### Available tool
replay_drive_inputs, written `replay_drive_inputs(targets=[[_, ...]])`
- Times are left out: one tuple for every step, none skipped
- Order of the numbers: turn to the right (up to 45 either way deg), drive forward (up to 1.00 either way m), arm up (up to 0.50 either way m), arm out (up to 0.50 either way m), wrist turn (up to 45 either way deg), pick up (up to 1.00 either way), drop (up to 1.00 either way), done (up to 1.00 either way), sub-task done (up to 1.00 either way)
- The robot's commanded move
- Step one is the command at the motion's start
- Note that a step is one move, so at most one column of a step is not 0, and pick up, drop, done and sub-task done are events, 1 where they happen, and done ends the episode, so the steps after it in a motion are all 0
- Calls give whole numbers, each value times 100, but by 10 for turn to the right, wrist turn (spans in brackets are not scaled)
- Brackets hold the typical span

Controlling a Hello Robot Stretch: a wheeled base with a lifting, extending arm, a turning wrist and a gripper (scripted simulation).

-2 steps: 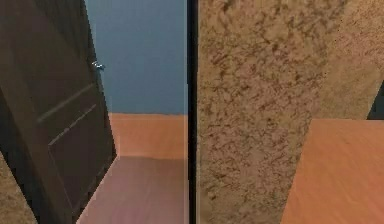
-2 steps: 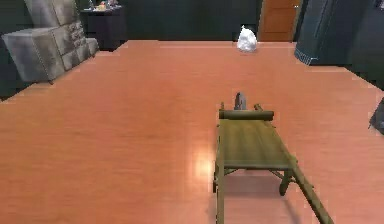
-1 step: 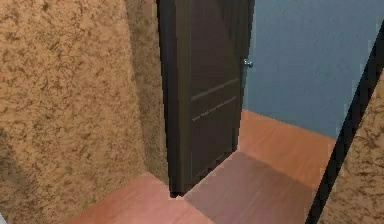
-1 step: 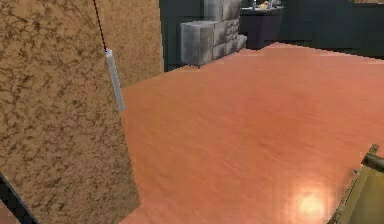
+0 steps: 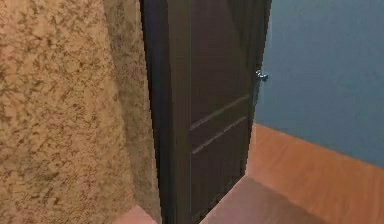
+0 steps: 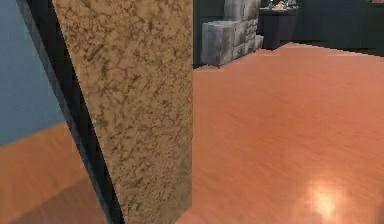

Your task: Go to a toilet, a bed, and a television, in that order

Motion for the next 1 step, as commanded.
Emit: replay_drive_inputs(targets=[[420,0,0,0,0,0,0,0,0]])
